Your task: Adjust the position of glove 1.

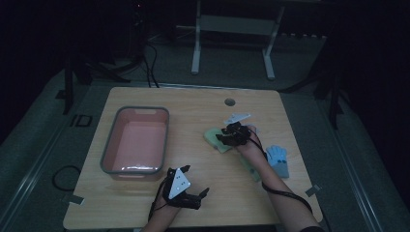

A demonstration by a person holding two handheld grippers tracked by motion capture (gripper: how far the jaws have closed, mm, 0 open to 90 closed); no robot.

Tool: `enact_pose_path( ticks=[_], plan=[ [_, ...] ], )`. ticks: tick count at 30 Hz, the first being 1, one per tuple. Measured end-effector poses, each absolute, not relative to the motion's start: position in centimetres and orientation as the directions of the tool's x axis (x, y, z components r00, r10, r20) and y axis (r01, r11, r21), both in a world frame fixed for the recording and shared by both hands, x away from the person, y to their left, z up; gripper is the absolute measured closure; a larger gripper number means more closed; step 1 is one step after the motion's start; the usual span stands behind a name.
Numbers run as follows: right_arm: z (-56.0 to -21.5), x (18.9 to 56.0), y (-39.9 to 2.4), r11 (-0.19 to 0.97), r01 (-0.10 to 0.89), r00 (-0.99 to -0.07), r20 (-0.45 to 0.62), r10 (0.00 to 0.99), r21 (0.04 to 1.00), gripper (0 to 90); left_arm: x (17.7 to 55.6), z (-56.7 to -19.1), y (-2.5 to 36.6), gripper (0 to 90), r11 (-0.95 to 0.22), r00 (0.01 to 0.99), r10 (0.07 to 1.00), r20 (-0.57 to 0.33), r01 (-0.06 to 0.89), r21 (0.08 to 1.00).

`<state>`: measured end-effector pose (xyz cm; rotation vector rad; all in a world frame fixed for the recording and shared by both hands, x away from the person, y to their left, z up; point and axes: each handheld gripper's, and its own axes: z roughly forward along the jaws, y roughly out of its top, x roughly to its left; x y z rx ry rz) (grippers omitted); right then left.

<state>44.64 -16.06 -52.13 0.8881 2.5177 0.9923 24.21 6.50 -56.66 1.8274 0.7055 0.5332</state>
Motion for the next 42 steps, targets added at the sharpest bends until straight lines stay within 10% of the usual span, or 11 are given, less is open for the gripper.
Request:
enact_pose_path(
  ticks=[10, 26, 42],
  plan=[
    [-54.4, 46.1, -15.8, 0.6, 0.476, -0.777, -0.011, 0.629, 0.643, 57.1, 24.2, -56.7, 6.5, 1.6, -0.267, 0.727, 0.686, 0.026, 0.218, 0.939],
    [-53.7, 45.1, -15.2, 0.509, 0.552, -0.683, 0.009, 0.73, 0.661, 84.4, 24.2, -56.7, 6.5, 1.6, -0.266, 0.724, 0.689, 0.027, 0.218, 0.939],
    [-49.5, 35.5, -16.9, 0.265, 0.594, -0.473, 0.063, 0.879, 0.76, 85.1, 24.2, -56.7, 6.5, 1.6, -0.261, 0.719, 0.694, 0.024, 0.221, 0.94]
  ],
)
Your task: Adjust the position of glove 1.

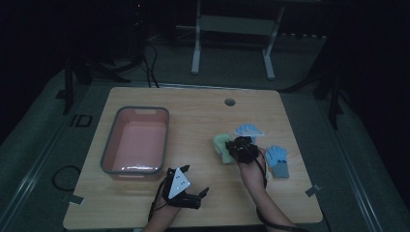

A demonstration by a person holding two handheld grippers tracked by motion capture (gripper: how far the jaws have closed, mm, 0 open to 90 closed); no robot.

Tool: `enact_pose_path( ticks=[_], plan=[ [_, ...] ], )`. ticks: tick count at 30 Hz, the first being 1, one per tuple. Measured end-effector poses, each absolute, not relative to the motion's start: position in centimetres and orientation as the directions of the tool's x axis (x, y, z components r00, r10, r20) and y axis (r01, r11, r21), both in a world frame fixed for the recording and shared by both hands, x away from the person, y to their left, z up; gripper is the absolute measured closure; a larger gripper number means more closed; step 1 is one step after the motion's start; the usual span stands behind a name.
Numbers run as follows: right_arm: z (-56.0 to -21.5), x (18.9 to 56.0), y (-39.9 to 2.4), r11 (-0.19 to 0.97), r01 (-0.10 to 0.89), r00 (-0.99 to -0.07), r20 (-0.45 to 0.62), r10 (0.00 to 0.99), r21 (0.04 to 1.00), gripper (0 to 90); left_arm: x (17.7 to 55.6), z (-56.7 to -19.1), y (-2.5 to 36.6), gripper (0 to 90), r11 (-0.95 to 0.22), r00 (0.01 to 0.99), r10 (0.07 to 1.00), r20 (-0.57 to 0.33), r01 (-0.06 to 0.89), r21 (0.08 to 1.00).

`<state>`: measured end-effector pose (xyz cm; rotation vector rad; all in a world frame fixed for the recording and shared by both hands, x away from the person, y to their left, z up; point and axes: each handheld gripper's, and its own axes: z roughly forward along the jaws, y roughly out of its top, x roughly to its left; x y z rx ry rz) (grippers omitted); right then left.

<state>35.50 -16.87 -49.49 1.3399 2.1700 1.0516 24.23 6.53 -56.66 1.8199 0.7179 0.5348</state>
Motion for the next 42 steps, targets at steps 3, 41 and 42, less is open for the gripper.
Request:
enact_pose_path(
  ticks=[3, 41, 42],
  plan=[
    [-49.6, 34.0, -17.0, 0.189, 0.595, -0.439, 0.119, 0.89, 0.781, 85.1, 24.2, -56.7, 6.5, 1.6, -0.262, 0.718, 0.696, 0.025, 0.221, 0.94],
    [-52.1, 31.2, -18.2, 0.217, 0.601, -0.435, 0.087, 0.896, 0.769, 53.9, 24.1, -56.7, 6.4, 1.6, -0.273, 0.723, 0.69, 0.035, 0.215, 0.938],
    [-51.5, 31.5, -18.2, 0.279, 0.583, -0.452, 0.02, 0.892, 0.763, 53.7, 24.1, -56.7, 6.4, 1.6, -0.272, 0.723, 0.69, 0.035, 0.215, 0.938]
  ],
)
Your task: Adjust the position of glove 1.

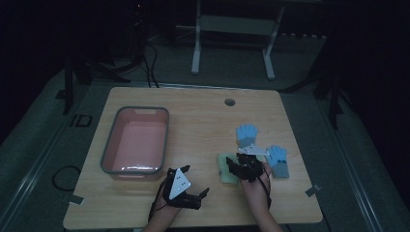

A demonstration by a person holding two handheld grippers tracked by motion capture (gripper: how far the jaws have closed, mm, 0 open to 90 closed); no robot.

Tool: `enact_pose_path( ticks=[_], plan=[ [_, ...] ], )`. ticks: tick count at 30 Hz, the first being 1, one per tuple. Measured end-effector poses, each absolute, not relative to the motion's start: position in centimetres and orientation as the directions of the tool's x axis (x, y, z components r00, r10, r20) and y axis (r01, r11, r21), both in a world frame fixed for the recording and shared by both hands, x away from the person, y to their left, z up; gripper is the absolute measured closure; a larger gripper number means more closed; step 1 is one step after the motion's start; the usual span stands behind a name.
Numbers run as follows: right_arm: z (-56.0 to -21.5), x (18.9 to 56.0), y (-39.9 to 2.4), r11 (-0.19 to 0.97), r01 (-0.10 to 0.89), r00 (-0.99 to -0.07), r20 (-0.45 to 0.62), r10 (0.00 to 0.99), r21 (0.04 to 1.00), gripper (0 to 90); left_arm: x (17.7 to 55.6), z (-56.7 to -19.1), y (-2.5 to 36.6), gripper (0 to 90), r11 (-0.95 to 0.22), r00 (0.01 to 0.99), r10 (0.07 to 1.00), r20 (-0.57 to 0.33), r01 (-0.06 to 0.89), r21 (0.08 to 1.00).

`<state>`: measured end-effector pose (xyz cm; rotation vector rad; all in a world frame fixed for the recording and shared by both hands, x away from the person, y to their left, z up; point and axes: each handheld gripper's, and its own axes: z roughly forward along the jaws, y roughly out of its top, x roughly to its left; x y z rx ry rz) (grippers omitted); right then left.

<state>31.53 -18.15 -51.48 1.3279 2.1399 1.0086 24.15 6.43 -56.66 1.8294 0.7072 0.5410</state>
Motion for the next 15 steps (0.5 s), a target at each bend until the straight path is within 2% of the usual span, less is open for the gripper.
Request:
enact_pose_path(
  ticks=[1, 4, 5, 6, 7, 9, 11, 12, 15],
  plan=[
    [-51.1, 31.8, -18.5, 0.276, 0.579, -0.473, 0.041, 0.88, 0.767, 53.6, 24.1, -56.7, 6.4, 1.6, -0.272, 0.723, 0.69, 0.035, 0.214, 0.938],
    [-50.8, 32.3, -18.8, 0.329, 0.563, -0.495, -0.01, 0.869, 0.758, 53.3, 24.1, -56.7, 6.4, 1.6, -0.274, 0.723, 0.69, 0.037, 0.213, 0.938],
    [-50.7, 32.8, -19.6, 0.335, 0.567, -0.531, 0.023, 0.847, 0.752, 52.4, 24.1, -56.7, 6.4, 1.6, -0.274, 0.724, 0.689, 0.037, 0.213, 0.938],
    [-50.6, 33.2, -20.1, 0.36, 0.56, -0.532, -0.009, 0.847, 0.746, 56.9, 24.1, -56.7, 6.4, 1.6, -0.274, 0.724, 0.688, 0.036, 0.213, 0.938],
    [-50.4, 33.5, -20.6, 0.372, 0.559, -0.565, 0.013, 0.825, 0.741, 55.4, 24.1, -56.7, 6.4, 1.6, -0.273, 0.724, 0.689, 0.037, 0.212, 0.938],
    [-50.1, 33.7, -21.5, 0.425, 0.524, -0.587, -0.049, 0.808, 0.738, 56.2, 24.1, -56.7, 6.4, 1.6, -0.275, 0.724, 0.689, 0.039, 0.211, 0.938],
    [-49.9, 33.9, -22.1, 0.451, 0.512, -0.62, -0.049, 0.783, 0.731, 55.3, 24.1, -56.7, 6.4, 1.6, -0.275, 0.724, 0.689, 0.039, 0.211, 0.938],
    [-49.4, 34.3, -23.1, 0.448, 0.51, -0.619, -0.049, 0.784, 0.734, 58.4, 24.1, -56.7, 6.4, 1.6, -0.276, 0.725, 0.687, 0.038, 0.212, 0.938],
    [-48.7, 34.8, -24.7, 0.449, 0.495, -0.641, -0.036, 0.766, 0.744, 59.2, 24.1, -56.7, 6.4, 1.6, -0.277, 0.725, 0.688, 0.039, 0.212, 0.937]
  ],
)
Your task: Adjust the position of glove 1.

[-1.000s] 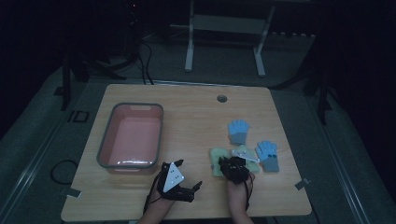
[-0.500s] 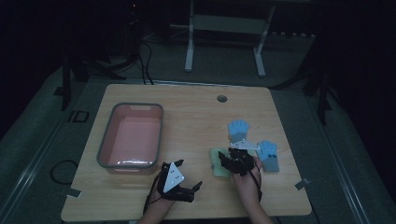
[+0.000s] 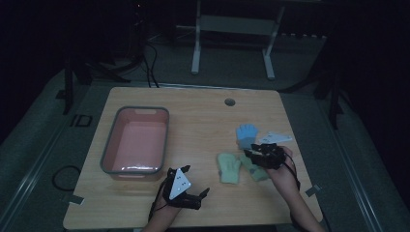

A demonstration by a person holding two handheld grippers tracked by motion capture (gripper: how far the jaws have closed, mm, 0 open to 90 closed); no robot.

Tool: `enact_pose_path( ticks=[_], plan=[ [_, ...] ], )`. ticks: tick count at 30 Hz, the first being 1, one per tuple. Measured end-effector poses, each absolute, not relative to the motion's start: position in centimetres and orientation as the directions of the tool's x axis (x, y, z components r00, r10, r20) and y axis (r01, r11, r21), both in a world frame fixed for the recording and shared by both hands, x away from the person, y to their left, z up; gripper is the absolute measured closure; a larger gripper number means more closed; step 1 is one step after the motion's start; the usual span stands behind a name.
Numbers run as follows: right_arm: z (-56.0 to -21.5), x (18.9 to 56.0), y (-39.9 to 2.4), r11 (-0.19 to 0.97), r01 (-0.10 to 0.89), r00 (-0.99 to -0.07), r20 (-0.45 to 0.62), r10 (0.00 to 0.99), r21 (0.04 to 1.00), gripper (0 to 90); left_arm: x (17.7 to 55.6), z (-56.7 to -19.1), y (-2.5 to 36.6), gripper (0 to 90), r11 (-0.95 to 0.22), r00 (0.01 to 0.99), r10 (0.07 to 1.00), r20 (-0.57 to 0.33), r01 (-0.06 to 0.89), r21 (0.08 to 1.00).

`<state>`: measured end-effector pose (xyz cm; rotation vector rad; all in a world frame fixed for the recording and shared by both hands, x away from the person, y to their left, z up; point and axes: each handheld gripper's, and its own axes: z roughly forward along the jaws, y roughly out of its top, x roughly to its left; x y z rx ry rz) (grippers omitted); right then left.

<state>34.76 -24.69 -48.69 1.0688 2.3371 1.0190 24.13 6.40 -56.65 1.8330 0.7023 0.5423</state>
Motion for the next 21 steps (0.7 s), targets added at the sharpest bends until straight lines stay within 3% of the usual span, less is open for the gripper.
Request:
enact_pose_path(
  ticks=[9, 11, 13, 15, 21],
  plan=[
    [-49.7, 34.7, -27.9, 0.464, 0.517, -0.656, -0.015, 0.754, 0.72, 60.4, 24.1, -56.7, 6.3, 1.6, -0.282, 0.723, 0.689, 0.047, 0.208, 0.937],
    [-50.4, 34.8, -28.3, 0.429, 0.556, -0.645, 0.044, 0.763, 0.712, 60.9, 24.1, -56.7, 6.3, 1.6, -0.285, 0.723, 0.689, 0.049, 0.208, 0.936],
    [-51.1, 34.6, -28.3, 0.459, 0.544, -0.648, 0.005, 0.761, 0.702, 59.6, 24.1, -56.7, 6.4, 1.6, -0.283, 0.723, 0.689, 0.047, 0.209, 0.936],
    [-51.8, 34.6, -28.3, 0.447, 0.573, -0.66, 0.063, 0.749, 0.687, 58.3, 24.1, -56.7, 6.4, 1.6, -0.283, 0.723, 0.689, 0.046, 0.21, 0.936],
    [-54.0, 34.7, -27.7, 0.498, 0.584, -0.651, 0.003, 0.759, 0.641, 61.2, 24.0, -56.7, 6.3, 1.6, -0.286, 0.724, 0.688, 0.051, 0.206, 0.936]
  ],
)
